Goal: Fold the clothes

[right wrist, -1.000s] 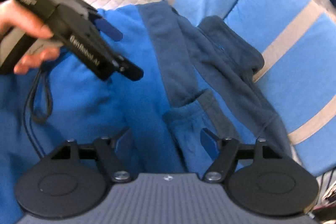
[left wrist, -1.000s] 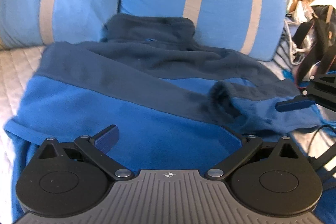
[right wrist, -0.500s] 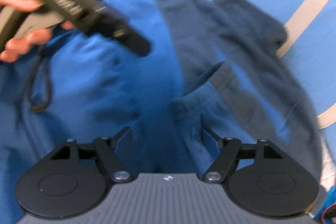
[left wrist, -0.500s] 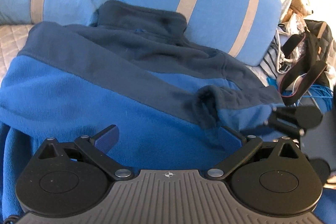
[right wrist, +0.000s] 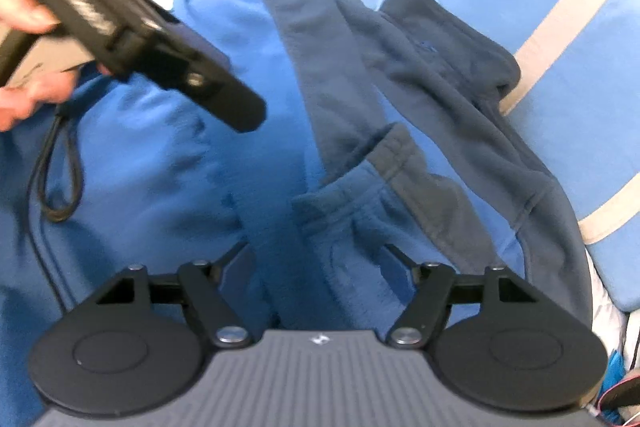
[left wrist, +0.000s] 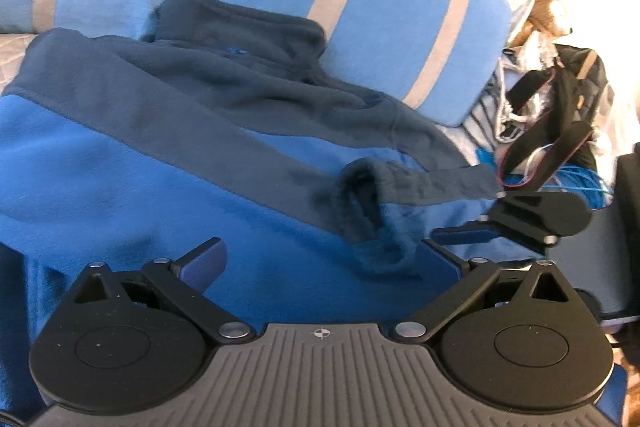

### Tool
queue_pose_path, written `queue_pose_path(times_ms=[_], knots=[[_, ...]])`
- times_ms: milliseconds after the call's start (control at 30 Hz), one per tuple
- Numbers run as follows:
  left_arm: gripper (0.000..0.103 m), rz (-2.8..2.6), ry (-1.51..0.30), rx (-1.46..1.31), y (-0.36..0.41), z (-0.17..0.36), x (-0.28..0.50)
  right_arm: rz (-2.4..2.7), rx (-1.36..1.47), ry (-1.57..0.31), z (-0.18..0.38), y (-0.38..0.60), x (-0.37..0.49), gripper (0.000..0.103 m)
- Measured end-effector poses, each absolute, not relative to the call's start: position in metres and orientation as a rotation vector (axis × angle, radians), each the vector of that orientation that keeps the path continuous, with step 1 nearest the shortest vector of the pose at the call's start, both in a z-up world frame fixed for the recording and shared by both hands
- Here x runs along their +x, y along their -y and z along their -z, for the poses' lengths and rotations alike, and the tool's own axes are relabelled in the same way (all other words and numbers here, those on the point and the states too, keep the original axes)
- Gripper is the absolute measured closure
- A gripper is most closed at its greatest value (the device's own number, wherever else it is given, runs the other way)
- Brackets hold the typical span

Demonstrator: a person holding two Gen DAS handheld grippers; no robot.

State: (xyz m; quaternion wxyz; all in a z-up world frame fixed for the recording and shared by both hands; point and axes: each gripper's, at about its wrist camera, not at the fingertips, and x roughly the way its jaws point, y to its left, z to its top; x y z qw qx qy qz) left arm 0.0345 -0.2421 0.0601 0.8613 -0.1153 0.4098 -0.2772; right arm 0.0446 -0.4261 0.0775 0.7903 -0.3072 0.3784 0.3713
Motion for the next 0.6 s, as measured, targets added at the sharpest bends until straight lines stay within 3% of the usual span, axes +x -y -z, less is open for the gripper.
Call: queue_pose_path(times_ms=[133, 267, 433, 600], knots=[[0.000, 0.628, -0.835, -0.246, 0.245, -0.063, 0.030, -0.763, -0.692, -0.806, -0.069, 0.422, 0.044, 0.057], [0.000, 0.661, -0.820, -0.243, 0.250, -0.065, 0.029, -0.741, -0.739, -0.776, -0.068, 0.419, 0.039, 0.075], [0.000, 0.674, -0.818, -0.222, 0.252, -0.063, 0.027, -0.726, -0.713, -0.756, -0.074, 0.423, 0.036, 0.085], [0.000, 0.673, -0.822, -0.217, 0.250, -0.063, 0.026, -0.716, -0.693, -0.755, -0.076, 0.423, 0.035, 0.087]])
